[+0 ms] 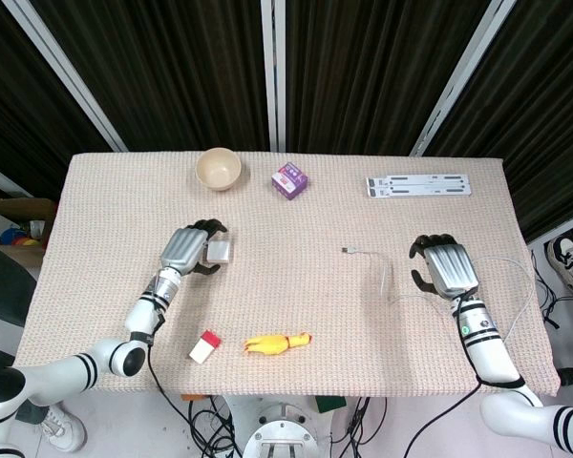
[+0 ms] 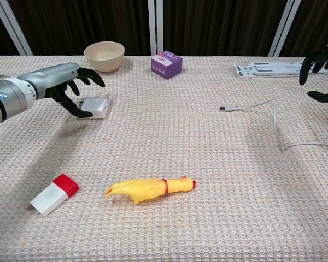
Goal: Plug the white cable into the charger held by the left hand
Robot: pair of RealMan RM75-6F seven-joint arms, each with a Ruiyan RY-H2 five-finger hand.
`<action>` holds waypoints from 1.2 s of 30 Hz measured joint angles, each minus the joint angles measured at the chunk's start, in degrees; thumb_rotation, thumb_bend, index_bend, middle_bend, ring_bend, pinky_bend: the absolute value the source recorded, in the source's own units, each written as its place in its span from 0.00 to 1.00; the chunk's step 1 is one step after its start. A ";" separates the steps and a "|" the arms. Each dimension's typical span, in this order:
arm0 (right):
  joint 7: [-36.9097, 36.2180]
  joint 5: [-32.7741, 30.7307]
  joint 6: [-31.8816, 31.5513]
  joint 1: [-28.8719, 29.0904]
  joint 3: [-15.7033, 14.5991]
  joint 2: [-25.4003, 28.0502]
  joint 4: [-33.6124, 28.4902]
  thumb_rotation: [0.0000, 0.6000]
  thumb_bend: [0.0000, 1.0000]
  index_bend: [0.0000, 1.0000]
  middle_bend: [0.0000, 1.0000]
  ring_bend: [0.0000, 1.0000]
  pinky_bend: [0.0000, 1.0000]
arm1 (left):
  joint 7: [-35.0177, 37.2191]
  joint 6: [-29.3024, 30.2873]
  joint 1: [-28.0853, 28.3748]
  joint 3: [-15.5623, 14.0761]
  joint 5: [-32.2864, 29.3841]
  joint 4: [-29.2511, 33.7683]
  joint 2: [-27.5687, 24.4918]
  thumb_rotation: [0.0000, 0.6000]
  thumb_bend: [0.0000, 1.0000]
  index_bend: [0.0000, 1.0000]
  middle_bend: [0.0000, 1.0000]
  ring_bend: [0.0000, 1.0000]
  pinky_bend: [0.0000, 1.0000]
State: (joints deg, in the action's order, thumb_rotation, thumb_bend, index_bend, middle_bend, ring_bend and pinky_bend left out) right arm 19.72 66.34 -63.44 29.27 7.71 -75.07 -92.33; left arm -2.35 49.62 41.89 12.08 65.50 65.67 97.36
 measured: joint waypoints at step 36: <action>-1.92 0.89 -0.45 -1.45 -0.27 0.26 0.77 1.00 0.39 0.48 0.33 0.25 0.27 | -10.57 -2.91 1.83 0.36 -7.58 -0.27 0.57 0.99 0.18 0.33 0.30 0.51 0.75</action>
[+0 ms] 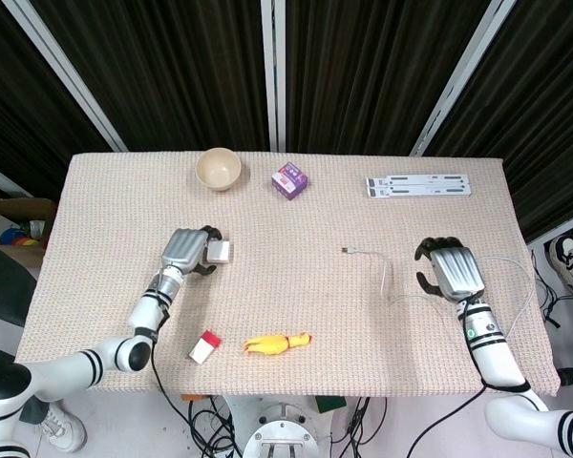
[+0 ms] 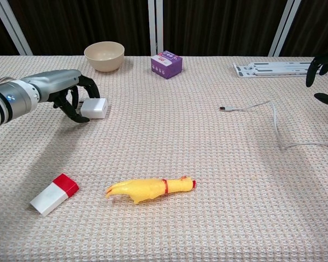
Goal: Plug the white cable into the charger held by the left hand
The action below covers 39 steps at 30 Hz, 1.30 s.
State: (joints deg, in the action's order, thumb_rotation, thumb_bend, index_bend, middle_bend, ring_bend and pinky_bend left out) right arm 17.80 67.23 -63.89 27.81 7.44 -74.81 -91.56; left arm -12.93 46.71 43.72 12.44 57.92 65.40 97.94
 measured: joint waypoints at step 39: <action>3.68 -3.69 1.78 3.25 3.59 -0.17 -2.71 1.00 0.37 0.48 0.35 0.31 0.49 | 9.35 2.15 -0.49 -0.62 6.76 0.35 -0.98 0.85 0.26 0.57 0.56 0.64 0.87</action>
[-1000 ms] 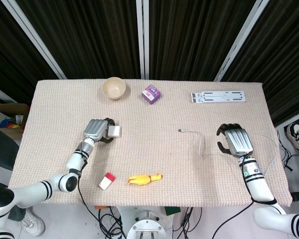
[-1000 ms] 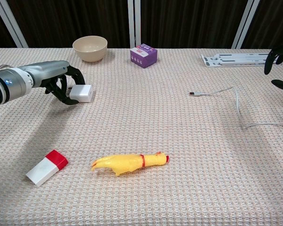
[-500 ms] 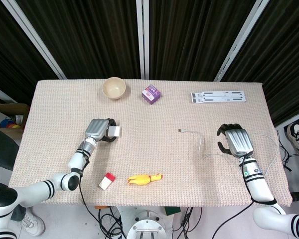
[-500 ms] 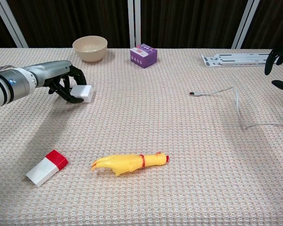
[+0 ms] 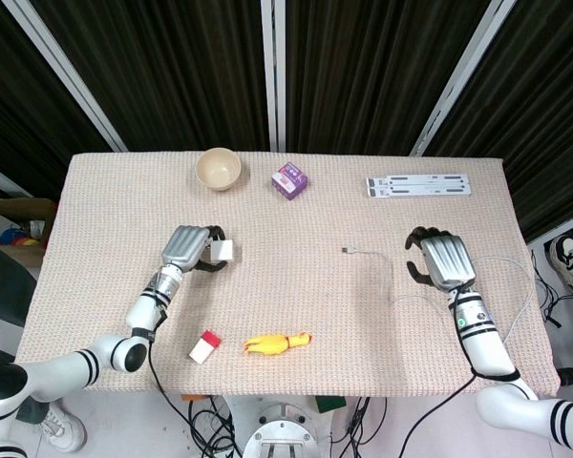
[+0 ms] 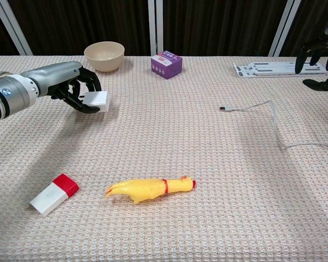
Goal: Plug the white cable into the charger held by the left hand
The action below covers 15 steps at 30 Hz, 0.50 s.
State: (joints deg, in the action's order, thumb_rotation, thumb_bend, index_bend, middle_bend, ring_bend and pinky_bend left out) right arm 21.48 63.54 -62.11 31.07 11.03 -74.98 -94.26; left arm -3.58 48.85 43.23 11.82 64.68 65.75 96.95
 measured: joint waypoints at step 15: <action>20.42 -23.47 4.59 14.93 4.27 -13.82 7.49 1.00 0.24 0.48 0.33 0.30 0.33 | -1.87 -0.31 0.62 0.49 -1.51 1.66 1.33 0.85 0.26 0.57 0.55 0.63 0.87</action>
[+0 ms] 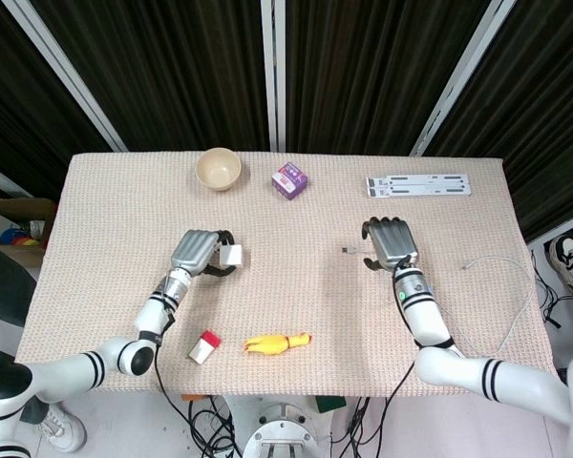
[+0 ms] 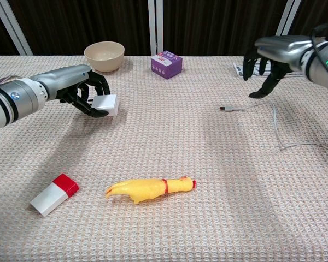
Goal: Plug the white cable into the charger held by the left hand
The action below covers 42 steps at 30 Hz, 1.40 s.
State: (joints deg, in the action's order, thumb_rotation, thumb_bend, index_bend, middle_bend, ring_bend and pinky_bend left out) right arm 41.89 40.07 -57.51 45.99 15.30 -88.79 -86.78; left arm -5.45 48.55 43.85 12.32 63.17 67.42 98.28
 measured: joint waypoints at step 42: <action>9.39 -10.40 1.57 8.56 -0.95 -17.92 23.12 1.00 0.36 0.56 0.34 0.27 0.30 | 0.86 -1.58 -0.08 -0.40 -0.54 -0.58 0.12 0.85 0.26 0.56 0.54 0.63 0.88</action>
State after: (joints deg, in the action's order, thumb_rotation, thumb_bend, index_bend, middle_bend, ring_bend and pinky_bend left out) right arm 51.28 29.68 -55.94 54.56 14.35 -106.71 -63.66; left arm -4.59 46.97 43.77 11.92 62.63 66.84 98.39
